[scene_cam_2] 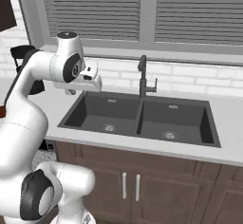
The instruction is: Pick up the cup and bowl from the counter, place them in the dishwasher, and close the dishwasher door.
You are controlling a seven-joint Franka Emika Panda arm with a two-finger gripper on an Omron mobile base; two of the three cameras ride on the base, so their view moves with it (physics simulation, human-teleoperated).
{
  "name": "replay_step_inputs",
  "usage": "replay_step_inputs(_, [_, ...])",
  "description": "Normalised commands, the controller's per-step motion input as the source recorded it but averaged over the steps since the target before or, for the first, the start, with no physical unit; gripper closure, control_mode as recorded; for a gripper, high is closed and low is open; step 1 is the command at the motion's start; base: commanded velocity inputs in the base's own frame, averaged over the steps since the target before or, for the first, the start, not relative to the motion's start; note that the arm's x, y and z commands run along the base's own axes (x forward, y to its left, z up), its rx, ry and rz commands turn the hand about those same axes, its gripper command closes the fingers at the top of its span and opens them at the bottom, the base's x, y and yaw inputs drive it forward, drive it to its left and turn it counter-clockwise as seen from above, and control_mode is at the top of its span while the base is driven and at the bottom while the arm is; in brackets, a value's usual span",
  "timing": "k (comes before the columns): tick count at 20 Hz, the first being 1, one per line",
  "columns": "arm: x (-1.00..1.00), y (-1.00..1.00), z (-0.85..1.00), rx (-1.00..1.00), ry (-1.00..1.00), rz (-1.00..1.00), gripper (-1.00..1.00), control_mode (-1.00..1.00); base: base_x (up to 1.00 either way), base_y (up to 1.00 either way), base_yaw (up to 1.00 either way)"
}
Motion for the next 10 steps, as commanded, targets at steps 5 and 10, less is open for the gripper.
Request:
replay_step_inputs(5, [0.00, 0.00, 0.00, 0.00, 0.00, 0.00, -1.00, 1.00, -0.05, 0.00, 0.00])
replay_step_inputs(10, [0.00, 0.00, 0.00, 0.00, 0.00, 0.00, -1.00, 1.00, -0.18, 0.00, 0.21])
